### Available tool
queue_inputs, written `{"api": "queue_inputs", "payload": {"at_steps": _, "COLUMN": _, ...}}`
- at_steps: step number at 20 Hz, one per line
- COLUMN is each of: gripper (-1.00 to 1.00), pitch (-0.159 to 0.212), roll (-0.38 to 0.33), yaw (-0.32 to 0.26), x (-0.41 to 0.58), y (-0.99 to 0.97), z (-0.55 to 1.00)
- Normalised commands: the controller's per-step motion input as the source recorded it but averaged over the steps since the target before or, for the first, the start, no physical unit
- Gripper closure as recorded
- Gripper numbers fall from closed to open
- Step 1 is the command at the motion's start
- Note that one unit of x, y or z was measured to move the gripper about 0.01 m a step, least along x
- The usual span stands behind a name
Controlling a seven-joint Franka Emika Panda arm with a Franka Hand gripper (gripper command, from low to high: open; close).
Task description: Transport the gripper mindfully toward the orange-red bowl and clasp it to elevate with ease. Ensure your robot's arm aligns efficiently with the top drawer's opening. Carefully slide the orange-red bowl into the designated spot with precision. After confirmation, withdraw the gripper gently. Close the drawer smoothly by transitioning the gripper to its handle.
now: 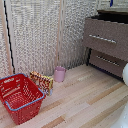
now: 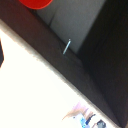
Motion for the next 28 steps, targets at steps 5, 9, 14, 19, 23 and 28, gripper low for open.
{"api": "queue_inputs", "payload": {"at_steps": 5, "gripper": -1.00, "pitch": 0.070, "roll": -0.371, "yaw": 0.096, "x": 0.118, "y": 0.29, "z": -0.29}}
{"api": "queue_inputs", "payload": {"at_steps": 9, "gripper": -1.00, "pitch": 0.085, "roll": -0.375, "yaw": 0.151, "x": 0.005, "y": 0.06, "z": -0.22}}
{"api": "queue_inputs", "payload": {"at_steps": 14, "gripper": -1.00, "pitch": 0.108, "roll": -0.375, "yaw": 0.183, "x": -0.086, "y": 0.00, "z": -0.12}}
{"api": "queue_inputs", "payload": {"at_steps": 19, "gripper": -1.00, "pitch": 0.160, "roll": -0.359, "yaw": 0.190, "x": -0.215, "y": 0.00, "z": -0.07}}
{"api": "queue_inputs", "payload": {"at_steps": 23, "gripper": -1.00, "pitch": 0.216, "roll": -0.330, "yaw": 0.175, "x": -0.260, "y": 0.03, "z": -0.05}}
{"api": "queue_inputs", "payload": {"at_steps": 28, "gripper": -1.00, "pitch": 0.236, "roll": -0.323, "yaw": 0.153, "x": -0.249, "y": 0.10, "z": -0.04}}
